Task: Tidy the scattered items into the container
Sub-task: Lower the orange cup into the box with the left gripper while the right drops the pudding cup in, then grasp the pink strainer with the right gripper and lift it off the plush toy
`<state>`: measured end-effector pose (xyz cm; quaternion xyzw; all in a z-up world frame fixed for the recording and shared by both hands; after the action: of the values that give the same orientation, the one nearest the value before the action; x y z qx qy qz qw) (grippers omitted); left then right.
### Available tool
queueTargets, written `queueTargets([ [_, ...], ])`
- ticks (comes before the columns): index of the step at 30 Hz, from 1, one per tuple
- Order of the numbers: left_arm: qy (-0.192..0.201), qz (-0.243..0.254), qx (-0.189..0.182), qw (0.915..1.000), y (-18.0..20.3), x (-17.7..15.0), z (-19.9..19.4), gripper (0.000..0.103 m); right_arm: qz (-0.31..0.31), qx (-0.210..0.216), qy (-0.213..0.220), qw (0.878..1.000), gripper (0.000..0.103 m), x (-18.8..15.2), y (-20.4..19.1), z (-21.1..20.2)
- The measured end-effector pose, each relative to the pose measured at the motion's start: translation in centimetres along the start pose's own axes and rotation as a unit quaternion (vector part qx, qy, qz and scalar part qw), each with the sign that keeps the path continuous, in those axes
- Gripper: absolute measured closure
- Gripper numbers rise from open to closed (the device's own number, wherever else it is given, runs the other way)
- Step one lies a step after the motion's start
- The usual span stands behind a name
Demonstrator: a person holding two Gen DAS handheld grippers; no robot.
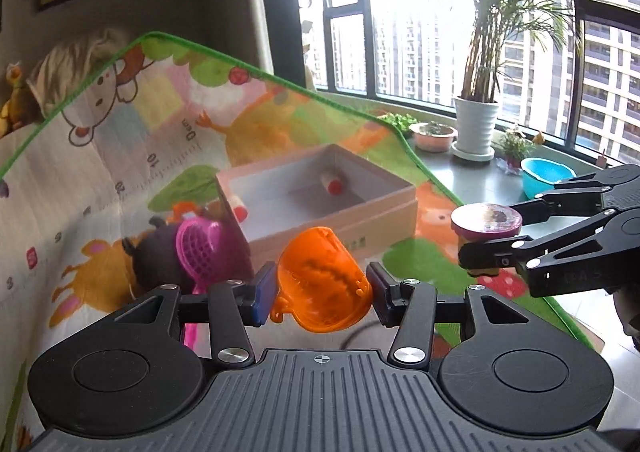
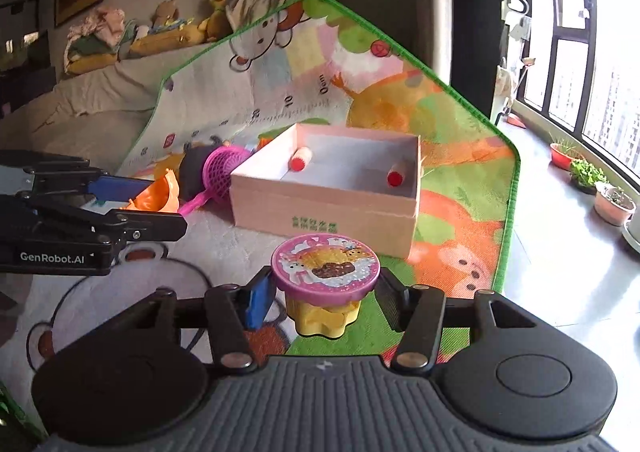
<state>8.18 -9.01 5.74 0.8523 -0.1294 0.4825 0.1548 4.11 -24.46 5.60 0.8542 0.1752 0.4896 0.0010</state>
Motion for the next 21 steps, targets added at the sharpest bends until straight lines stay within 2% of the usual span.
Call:
queueTargets([
  [4,0.019,0.03,-0.014,0.9993,0.1,3.7,4.1,0.05,0.037,-0.004,0.025,0.999,0.049,4.0,3.9,2.9],
  [6,0.033,0.055,-0.008,0.9979,0.2,5.6,6.7,0.05,0.057,0.0,0.035,0.998,0.049,6.4,5.8,5.1],
  [10,0.038,0.049,0.005,0.998,-0.5,8.9,12.3,0.049,0.114,0.029,0.039,0.992,0.048,10.8,9.3,11.0],
  [11,0.039,0.044,0.004,0.9983,-0.9,9.4,13.4,0.045,0.123,0.034,0.035,0.991,0.044,11.3,9.9,12.4],
  [12,0.038,0.036,0.003,0.9986,-1.4,9.8,14.2,0.041,0.132,0.028,0.028,0.99,0.035,11.6,10.4,13.7],
  [14,0.041,0.018,0.006,0.999,-2.7,10.2,14.5,0.026,0.14,0.009,0.024,0.99,0.029,11.5,10.8,15.1],
  [15,0.043,0.012,0.006,0.999,-3.3,10.1,14.0,0.022,0.134,0.007,0.023,0.991,0.028,11.4,10.7,15.4],
  [17,0.052,0.005,0.013,0.9986,-4.6,9.3,12.4,0.007,0.113,-0.006,0.025,0.993,0.023,10.9,10.1,15.5],
  [21,0.044,-0.015,0.048,0.9978,-7.8,5.9,8.8,0.005,0.052,-0.061,0.039,0.996,0.005,10.2,8.2,15.1],
])
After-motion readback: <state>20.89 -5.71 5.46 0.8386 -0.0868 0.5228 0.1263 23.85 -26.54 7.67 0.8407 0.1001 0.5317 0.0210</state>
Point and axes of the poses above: each gripper's, at about its wrist camera, not at the fingertips, and z roughly the way its jaws point, y to its right, x to its top, the point moved 7 cm from there along z, roughly the way its jaws point, and after that the axes turned 15 degrees about -z, right-handed, at the moved point
